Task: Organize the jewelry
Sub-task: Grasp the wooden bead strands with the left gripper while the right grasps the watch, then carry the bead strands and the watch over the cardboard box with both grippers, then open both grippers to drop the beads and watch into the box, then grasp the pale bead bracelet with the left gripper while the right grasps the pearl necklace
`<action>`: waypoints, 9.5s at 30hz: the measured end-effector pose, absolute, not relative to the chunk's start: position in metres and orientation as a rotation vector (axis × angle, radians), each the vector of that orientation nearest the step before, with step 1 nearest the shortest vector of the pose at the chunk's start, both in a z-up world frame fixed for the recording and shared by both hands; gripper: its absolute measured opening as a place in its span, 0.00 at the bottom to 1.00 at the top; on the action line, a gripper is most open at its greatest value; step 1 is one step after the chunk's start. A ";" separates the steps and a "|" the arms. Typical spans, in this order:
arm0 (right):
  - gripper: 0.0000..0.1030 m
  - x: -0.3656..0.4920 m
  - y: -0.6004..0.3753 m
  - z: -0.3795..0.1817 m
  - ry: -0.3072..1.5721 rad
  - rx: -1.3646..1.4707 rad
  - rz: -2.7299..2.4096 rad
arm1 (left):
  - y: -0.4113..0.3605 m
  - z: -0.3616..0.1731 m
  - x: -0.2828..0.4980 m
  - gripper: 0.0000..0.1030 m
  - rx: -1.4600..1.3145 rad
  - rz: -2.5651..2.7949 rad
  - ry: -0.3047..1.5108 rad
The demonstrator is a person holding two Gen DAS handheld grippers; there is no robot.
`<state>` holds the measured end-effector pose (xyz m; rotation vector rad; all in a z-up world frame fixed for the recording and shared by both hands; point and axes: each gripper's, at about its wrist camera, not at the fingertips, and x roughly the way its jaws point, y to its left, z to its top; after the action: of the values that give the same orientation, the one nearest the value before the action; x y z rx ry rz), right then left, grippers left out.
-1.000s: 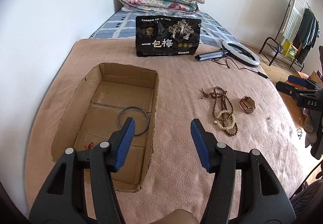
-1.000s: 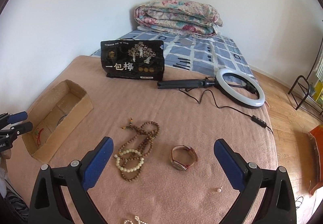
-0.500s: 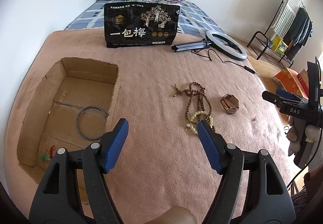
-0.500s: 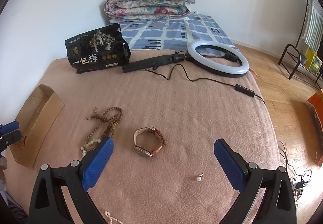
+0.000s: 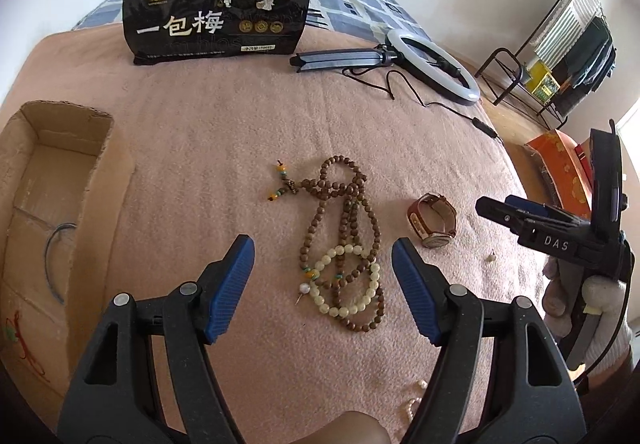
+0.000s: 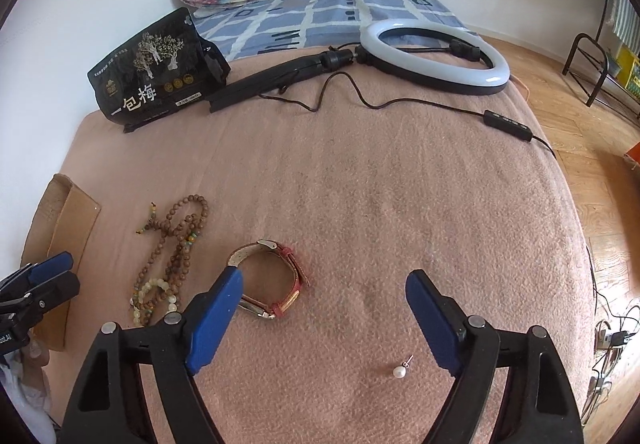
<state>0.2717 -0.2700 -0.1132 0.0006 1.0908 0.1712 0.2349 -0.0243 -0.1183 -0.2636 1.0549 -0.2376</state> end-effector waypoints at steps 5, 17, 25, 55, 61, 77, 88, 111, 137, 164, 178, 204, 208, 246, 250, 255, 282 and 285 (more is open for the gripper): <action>0.65 0.283 -0.272 -0.130 1.137 0.016 0.180 | -0.033 -0.137 0.264 0.71 -0.313 -0.240 1.106; 0.48 0.294 -0.276 -0.146 1.186 0.093 0.222 | -0.049 -0.172 0.294 0.71 -0.312 -0.265 1.206; 0.46 0.296 -0.274 -0.149 1.191 0.095 0.224 | -0.065 -0.180 0.290 0.71 -0.141 -0.238 1.209; 0.09 0.291 -0.242 -0.160 1.182 -0.062 0.229 | -0.053 -0.171 0.296 0.04 -0.239 -0.221 1.124; 0.09 0.284 -0.241 -0.146 1.146 -0.043 0.229 | -0.042 -0.152 0.285 0.04 -0.287 -0.257 1.097; 0.09 0.255 -0.237 -0.091 1.032 -0.038 0.239 | -0.018 -0.077 0.238 0.04 -0.354 -0.321 0.970; 0.09 0.222 -0.231 -0.051 0.948 -0.015 0.255 | 0.008 -0.019 0.209 0.04 -0.390 -0.328 0.866; 0.09 0.171 -0.166 -0.007 0.889 -0.019 0.398 | 0.107 0.035 0.143 0.04 -0.339 -0.165 0.750; 0.09 0.177 -0.004 -0.024 0.935 -0.131 0.629 | 0.219 0.001 0.095 0.04 -0.380 0.014 0.758; 0.25 0.213 0.082 -0.071 1.042 -0.207 0.673 | 0.215 -0.063 0.099 0.14 -0.285 0.057 0.884; 0.76 0.209 0.073 -0.061 1.003 -0.188 0.618 | 0.218 -0.061 0.096 0.39 -0.288 0.076 0.873; 0.94 0.177 -0.015 -0.024 0.883 -0.204 0.515 | 0.183 -0.047 0.095 0.40 -0.196 0.038 0.843; 0.95 0.175 -0.056 -0.015 0.873 -0.156 0.462 | 0.169 -0.045 0.096 0.44 -0.185 0.016 0.841; 0.93 0.062 -0.208 -0.083 1.013 -0.038 0.242 | 0.000 -0.102 0.193 0.44 -0.126 -0.261 1.036; 0.91 0.062 -0.204 -0.103 1.049 -0.062 0.236 | -0.010 -0.123 0.216 0.44 -0.159 -0.256 1.100; 0.85 0.069 -0.204 -0.117 1.082 -0.062 0.241 | -0.018 -0.144 0.241 0.40 -0.176 -0.247 1.152; 0.70 0.082 -0.183 -0.168 1.185 -0.088 0.252 | -0.032 -0.186 0.267 0.08 -0.099 -0.223 1.172; 0.58 0.083 -0.179 -0.169 1.173 -0.131 0.229 | -0.031 -0.185 0.267 0.07 -0.104 -0.231 1.166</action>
<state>0.0829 -0.1793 -0.1692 -0.1314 1.1729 0.2292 0.2674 -0.0308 -0.1847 -0.1039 1.1660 -0.2305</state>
